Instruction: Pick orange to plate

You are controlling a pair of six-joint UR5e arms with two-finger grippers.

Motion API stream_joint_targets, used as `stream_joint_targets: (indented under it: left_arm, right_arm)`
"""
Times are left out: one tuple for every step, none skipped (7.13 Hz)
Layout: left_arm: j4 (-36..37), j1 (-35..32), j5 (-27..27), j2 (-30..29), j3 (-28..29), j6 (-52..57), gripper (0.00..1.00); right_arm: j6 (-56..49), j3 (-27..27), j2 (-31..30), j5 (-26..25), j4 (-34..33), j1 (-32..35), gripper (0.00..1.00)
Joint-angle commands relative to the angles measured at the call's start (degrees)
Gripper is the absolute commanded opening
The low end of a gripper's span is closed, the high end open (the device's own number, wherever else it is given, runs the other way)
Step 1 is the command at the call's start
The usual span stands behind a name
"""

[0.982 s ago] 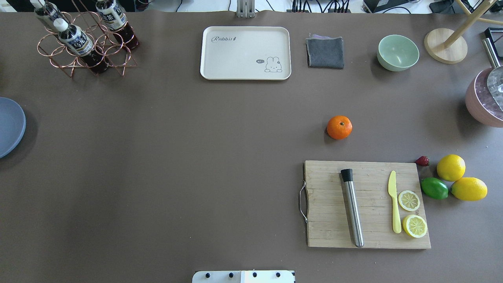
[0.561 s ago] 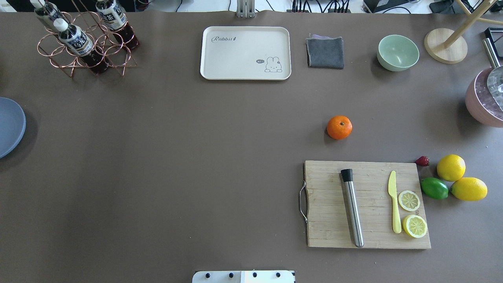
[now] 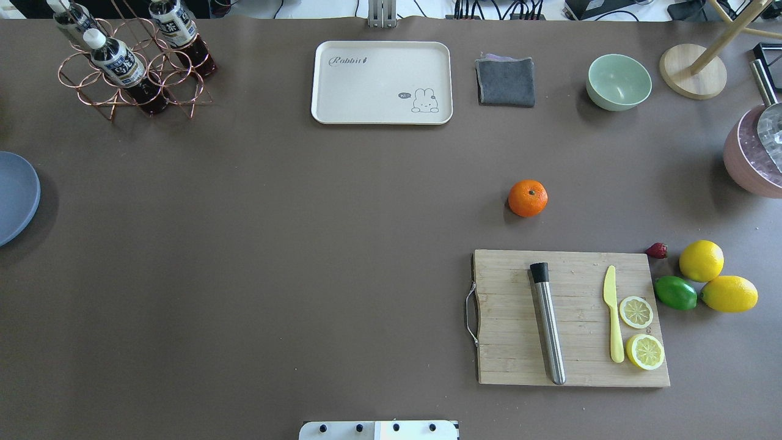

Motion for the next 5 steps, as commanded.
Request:
stream_joint_targets:
  left_arm:
    - [-1.8,0.0,-3.2,-0.2,5.9,-0.2,0.98]
    - [-1.8,0.0,-6.7,-0.6,7.6,-1.0,0.98]
    - [-1.7,0.0,-7.6,-1.0,8.7,-4.3,0.98]
    - [-1.7,0.0,-7.6,-1.9,10.2,-5.6,0.98]
    - [-1.6,0.2,-7.8,-4.1,13.3,-5.7,0.98]
  right_arm:
    - [2.2,0.8,0.8,-0.1,0.0,-1.4,1.00]
    - [3.0,1.2,1.2,-0.1,0.0,-1.5,1.00]
    - [3.3,1.6,1.3,-0.1,0.0,-1.7,1.00]
    - [3.4,2.0,1.3,-0.1,0.0,-1.8,1.00]
    - [4.1,2.2,1.3,-0.1,0.0,-1.9,1.00]
